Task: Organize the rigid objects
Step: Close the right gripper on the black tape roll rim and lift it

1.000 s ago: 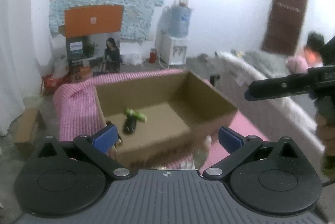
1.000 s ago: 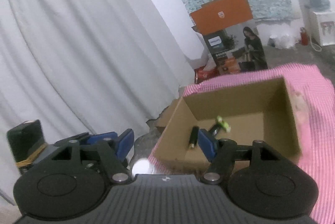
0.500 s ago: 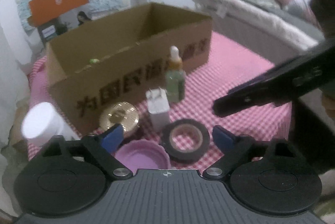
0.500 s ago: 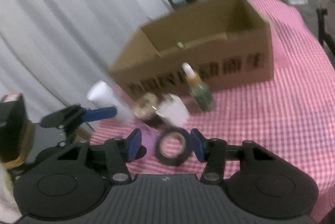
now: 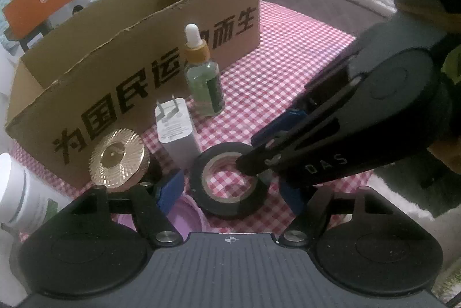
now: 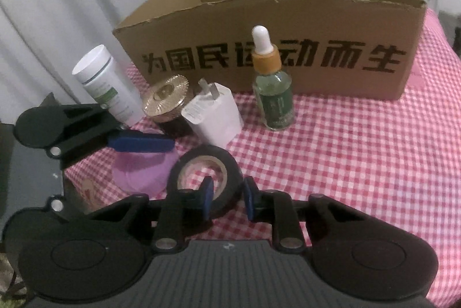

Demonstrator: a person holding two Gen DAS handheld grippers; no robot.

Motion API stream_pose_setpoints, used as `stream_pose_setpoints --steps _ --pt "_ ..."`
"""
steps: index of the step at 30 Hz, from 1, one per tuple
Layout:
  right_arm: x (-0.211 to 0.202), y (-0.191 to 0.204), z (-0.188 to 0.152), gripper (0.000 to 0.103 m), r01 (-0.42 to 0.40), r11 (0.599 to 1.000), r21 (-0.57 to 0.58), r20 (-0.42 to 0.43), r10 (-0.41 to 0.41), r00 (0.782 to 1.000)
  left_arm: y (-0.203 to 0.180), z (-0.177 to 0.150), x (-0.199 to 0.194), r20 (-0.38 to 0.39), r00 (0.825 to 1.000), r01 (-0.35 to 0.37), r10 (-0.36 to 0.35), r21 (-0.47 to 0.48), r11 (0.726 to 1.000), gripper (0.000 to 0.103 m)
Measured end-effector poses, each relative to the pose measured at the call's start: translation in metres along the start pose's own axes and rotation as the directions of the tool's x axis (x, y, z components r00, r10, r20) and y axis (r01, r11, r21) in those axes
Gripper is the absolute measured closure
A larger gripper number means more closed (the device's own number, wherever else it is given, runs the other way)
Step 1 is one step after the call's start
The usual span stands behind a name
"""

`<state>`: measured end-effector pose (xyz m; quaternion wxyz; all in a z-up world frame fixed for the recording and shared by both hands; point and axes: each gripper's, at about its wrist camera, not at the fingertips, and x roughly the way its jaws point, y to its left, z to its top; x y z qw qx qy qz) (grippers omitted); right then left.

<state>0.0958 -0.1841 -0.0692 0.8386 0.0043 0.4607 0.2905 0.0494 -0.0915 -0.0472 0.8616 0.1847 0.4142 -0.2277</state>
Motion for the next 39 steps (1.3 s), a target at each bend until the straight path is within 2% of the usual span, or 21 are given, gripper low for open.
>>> stream_pose_setpoints --steps 8,14,21,28,39 --pt "0.002 -0.005 0.003 0.079 0.016 0.999 -0.039 -0.006 -0.016 1.0 -0.003 0.006 0.007 -0.013 1.0 0.005 -0.005 0.016 1.0 0.028" --pt "-0.002 -0.016 0.003 0.079 0.015 1.0 -0.01 -0.009 -0.015 1.0 -0.005 0.009 0.014 -0.031 0.999 0.015 -0.014 0.023 1.0 0.028" --pt "-0.009 -0.027 0.003 0.079 0.062 0.998 0.004 0.009 -0.062 0.998 -0.011 0.013 0.021 -0.036 0.999 0.033 -0.031 0.04 0.999 0.028" --pt "-0.014 -0.029 0.0 0.079 0.032 0.999 0.015 0.011 -0.032 0.999 -0.014 0.019 0.024 -0.031 0.998 0.048 -0.047 0.036 0.998 0.034" --pt "-0.007 -0.028 0.0 0.083 0.036 0.999 0.013 0.008 -0.036 0.999 -0.017 0.02 0.022 -0.027 0.999 0.043 -0.042 0.023 0.999 0.036"
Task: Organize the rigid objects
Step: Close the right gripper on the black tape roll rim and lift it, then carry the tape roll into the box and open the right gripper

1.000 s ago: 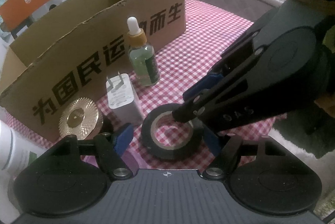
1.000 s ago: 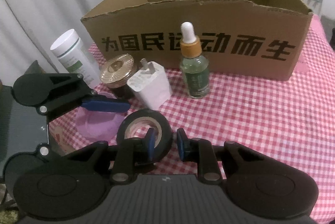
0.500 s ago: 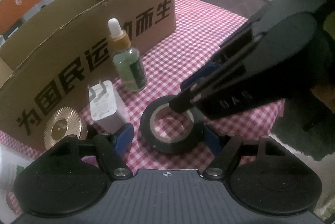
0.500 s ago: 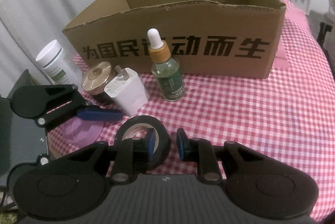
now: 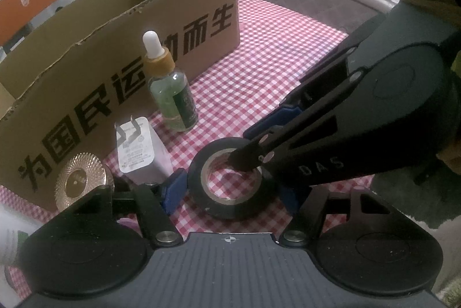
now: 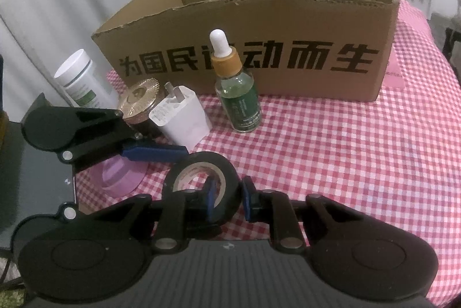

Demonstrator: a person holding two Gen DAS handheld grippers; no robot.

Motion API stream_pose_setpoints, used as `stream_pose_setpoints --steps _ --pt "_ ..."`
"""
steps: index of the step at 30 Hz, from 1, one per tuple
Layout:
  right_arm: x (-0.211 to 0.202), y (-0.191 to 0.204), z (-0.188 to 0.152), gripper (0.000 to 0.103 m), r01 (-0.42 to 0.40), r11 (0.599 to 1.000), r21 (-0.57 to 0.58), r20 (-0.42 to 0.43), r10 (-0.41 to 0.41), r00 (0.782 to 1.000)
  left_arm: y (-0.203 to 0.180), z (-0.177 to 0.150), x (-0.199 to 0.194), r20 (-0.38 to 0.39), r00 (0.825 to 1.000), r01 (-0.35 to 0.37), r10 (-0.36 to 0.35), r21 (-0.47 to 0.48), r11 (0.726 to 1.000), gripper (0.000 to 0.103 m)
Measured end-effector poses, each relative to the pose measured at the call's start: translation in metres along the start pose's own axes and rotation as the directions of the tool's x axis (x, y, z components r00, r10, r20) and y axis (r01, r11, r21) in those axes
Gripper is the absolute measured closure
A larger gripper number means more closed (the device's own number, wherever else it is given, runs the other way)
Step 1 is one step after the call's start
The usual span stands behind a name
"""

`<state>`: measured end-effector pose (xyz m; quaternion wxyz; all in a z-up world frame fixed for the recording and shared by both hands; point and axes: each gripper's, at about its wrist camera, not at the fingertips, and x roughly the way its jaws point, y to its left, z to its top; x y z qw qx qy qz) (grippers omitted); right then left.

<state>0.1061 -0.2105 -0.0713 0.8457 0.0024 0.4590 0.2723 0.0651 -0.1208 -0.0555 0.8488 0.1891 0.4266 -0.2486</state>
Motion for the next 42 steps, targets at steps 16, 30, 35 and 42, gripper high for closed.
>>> stream_pose_setpoints --steps 16,30,35,42 --pt "-0.073 0.04 0.02 0.084 0.057 0.997 -0.048 0.176 -0.047 0.983 0.005 0.016 -0.082 0.225 0.969 -0.101 0.098 0.005 0.995 0.036" --pt "-0.085 0.084 0.14 0.083 0.023 0.967 -0.255 0.298 0.056 0.953 0.108 0.079 -0.101 0.211 0.959 -0.173 0.189 -0.093 0.981 0.036" --pt "-0.028 0.055 0.195 0.083 -0.102 0.982 -0.156 0.119 0.121 0.985 0.166 0.097 -0.049 0.029 0.998 -0.048 0.056 -0.215 0.975 0.036" --pt "0.056 0.012 0.223 0.083 -0.193 0.981 0.034 -0.131 0.196 0.972 0.198 0.101 0.008 -0.16 0.986 0.004 -0.053 -0.29 0.957 0.036"
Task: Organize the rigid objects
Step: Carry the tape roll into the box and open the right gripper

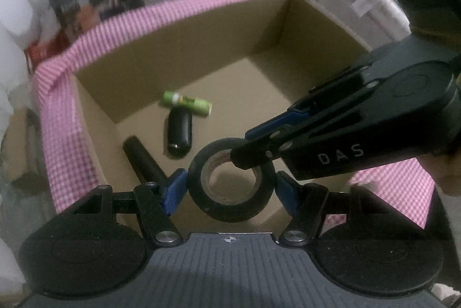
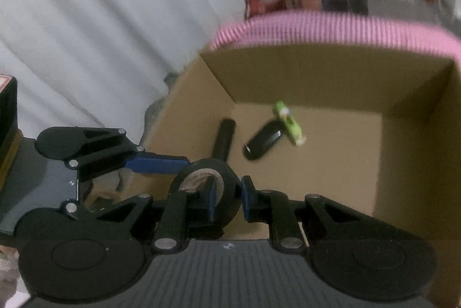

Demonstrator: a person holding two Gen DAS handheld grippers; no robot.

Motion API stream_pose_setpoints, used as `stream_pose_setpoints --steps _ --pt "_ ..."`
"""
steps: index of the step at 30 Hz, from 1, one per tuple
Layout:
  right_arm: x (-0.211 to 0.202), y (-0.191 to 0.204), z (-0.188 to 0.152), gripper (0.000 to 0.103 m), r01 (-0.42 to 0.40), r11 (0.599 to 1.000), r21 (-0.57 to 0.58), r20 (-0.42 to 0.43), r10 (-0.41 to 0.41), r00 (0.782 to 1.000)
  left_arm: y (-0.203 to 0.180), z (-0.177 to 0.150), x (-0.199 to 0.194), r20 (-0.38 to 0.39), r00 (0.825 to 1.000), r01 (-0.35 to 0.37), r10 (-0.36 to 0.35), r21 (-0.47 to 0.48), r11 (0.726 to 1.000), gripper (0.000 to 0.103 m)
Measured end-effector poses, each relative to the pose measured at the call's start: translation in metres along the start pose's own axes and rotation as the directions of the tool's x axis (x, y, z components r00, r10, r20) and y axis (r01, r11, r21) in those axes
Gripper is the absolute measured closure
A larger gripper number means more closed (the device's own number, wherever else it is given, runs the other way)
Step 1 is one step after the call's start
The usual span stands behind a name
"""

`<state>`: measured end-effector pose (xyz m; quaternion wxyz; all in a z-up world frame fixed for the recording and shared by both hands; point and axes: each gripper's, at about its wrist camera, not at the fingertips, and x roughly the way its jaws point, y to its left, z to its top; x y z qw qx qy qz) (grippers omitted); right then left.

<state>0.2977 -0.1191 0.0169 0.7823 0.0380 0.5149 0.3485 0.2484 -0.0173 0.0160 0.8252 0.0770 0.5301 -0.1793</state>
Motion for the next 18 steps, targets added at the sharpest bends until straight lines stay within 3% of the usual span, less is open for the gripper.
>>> stream_pose_setpoints --steps 6,11,18 --pt "0.041 -0.021 0.017 0.083 -0.018 0.998 0.053 -0.116 0.024 0.993 0.005 0.004 0.017 -0.067 0.997 -0.025 0.027 0.027 0.999 0.037" --pt "0.061 -0.024 0.015 0.084 -0.02 0.997 0.073 -0.203 0.034 0.979 0.007 0.01 0.024 -0.117 0.993 0.003 -0.002 0.009 1.0 0.037" --pt "0.077 -0.027 0.018 0.083 -0.029 0.995 0.095 -0.253 0.052 0.966 0.004 0.005 0.018 -0.117 0.993 0.003 -0.003 0.004 1.0 0.033"
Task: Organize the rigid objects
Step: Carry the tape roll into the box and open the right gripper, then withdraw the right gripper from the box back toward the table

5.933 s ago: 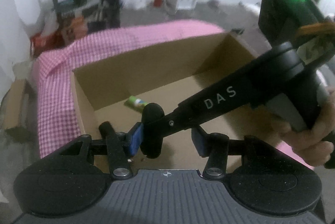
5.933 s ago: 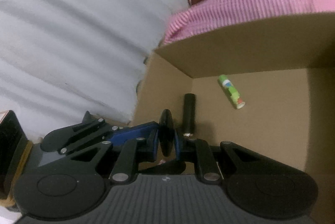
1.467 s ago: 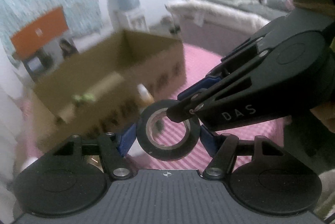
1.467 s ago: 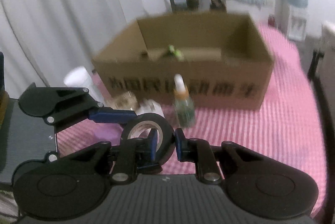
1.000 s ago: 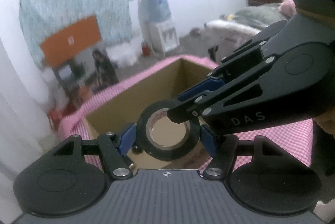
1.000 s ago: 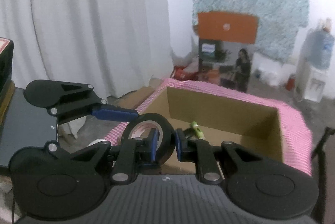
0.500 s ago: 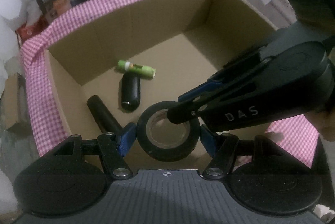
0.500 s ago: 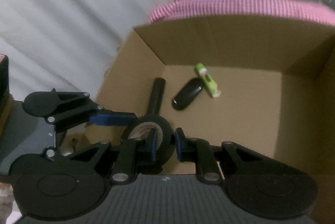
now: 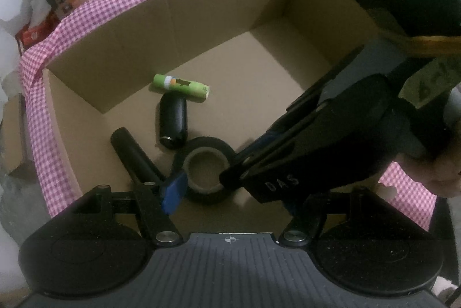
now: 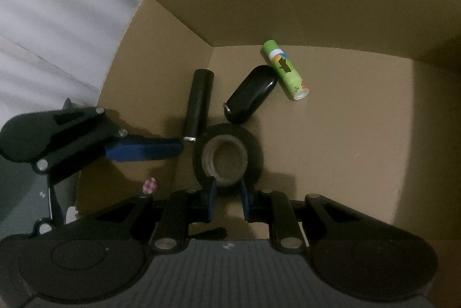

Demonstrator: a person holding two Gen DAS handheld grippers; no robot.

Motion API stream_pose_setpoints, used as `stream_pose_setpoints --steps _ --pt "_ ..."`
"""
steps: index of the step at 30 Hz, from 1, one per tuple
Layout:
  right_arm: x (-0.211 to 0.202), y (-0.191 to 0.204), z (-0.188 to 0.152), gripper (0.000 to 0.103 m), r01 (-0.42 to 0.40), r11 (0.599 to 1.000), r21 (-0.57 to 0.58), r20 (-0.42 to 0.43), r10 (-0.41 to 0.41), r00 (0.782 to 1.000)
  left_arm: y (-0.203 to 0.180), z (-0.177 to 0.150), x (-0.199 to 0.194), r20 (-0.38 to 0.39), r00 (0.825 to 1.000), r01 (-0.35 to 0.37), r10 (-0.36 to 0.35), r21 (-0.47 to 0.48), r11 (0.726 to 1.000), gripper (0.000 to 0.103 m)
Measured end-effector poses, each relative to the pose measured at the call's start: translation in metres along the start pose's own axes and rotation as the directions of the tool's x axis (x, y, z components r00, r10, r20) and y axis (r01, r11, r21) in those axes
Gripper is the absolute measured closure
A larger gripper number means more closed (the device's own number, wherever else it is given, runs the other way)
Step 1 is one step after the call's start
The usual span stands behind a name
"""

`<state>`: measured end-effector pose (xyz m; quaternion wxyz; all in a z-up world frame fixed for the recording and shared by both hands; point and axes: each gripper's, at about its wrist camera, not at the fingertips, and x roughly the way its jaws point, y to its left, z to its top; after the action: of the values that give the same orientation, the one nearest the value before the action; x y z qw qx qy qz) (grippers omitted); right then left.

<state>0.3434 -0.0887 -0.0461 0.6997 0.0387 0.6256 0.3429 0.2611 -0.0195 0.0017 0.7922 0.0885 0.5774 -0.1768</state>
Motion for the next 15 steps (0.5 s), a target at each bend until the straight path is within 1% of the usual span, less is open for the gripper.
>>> stream_pose_setpoints --steps 5,9,12,15 --pt "-0.002 -0.003 0.001 0.082 -0.015 1.0 0.019 0.004 0.015 1.0 0.002 -0.002 -0.014 0.042 0.999 -0.021 0.021 -0.005 1.0 0.03" --pt "-0.016 -0.006 -0.004 0.082 -0.028 0.999 0.038 0.047 0.026 0.999 0.003 -0.006 -0.035 0.112 0.993 -0.02 0.022 -0.021 1.0 0.025" --pt "-0.032 -0.003 -0.007 0.081 -0.044 0.998 0.039 0.094 0.04 0.995 0.002 -0.012 -0.056 0.179 0.983 -0.034 0.038 -0.024 0.999 0.022" --pt "-0.055 0.005 -0.013 0.08 -0.054 0.998 0.017 0.157 0.051 0.986 0.0 -0.022 -0.08 0.256 0.965 -0.048 0.052 -0.023 0.999 0.018"
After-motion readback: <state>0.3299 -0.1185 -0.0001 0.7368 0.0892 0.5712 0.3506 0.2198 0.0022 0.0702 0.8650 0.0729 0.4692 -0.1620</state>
